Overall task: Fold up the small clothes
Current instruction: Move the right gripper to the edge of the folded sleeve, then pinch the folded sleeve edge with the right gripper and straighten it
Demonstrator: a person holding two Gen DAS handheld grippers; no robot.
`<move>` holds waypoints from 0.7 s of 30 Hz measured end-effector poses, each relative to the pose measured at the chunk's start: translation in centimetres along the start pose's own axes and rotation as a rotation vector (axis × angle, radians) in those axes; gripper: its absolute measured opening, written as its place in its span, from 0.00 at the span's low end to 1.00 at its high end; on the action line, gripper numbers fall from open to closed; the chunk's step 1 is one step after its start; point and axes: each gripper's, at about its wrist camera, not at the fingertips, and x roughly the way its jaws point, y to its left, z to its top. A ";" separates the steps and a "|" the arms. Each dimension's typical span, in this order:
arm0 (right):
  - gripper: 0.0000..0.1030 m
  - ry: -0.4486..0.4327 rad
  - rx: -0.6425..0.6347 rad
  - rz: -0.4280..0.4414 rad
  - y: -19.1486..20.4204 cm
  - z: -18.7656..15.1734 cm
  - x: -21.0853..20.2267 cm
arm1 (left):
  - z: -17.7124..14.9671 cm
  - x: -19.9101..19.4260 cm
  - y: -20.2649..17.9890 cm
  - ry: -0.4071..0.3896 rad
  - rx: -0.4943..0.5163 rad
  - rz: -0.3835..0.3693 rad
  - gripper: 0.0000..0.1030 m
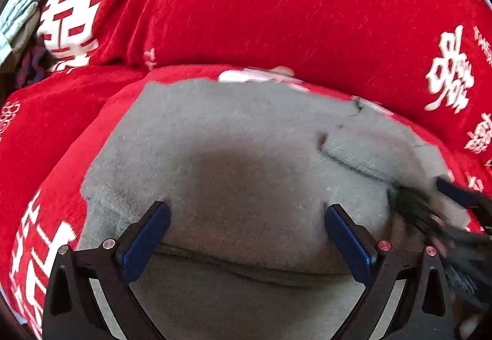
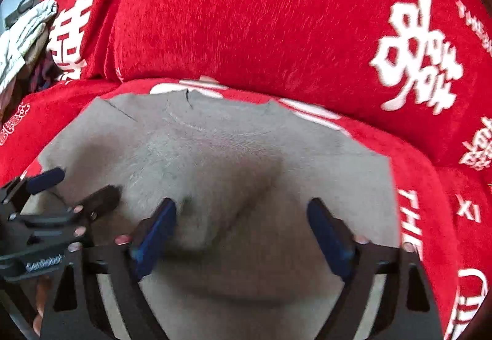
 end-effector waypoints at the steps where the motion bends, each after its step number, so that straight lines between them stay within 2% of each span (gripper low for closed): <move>1: 0.64 0.045 0.045 -0.020 -1.1 0.0 1.2 | -0.1 0.1 -0.1 0.002 0.004 0.003 0.98; 2: 0.64 0.055 0.113 0.011 -2.5 -0.3 1.5 | -0.1 0.1 -0.3 0.005 0.014 0.014 0.98; 4: 0.61 0.018 0.218 0.069 -4.3 -1.5 0.5 | -0.2 0.4 -0.8 0.002 0.034 0.039 0.98; 8: 0.61 -0.042 0.253 0.043 -5.7 -3.1 -2.0 | -0.2 0.9 -1.4 0.003 0.055 0.067 0.99; 11: 0.65 -0.035 0.299 0.072 -6.6 -2.9 -2.2 | -0.3 0.8 -1.3 0.001 0.051 0.060 0.99; 14: 0.74 -0.015 0.387 0.183 -7.8 -2.4 -1.7 | -0.3 0.8 -1.3 0.000 0.052 0.058 0.99; 17: 0.75 0.025 0.518 0.287 -9.7 -2.3 -0.3 | -0.3 0.7 -1.4 -0.001 0.051 0.056 0.99; 21: 0.75 0.005 0.724 0.404 -12.6 -3.4 -0.1 | -0.3 0.7 -1.3 -0.002 0.049 0.054 0.99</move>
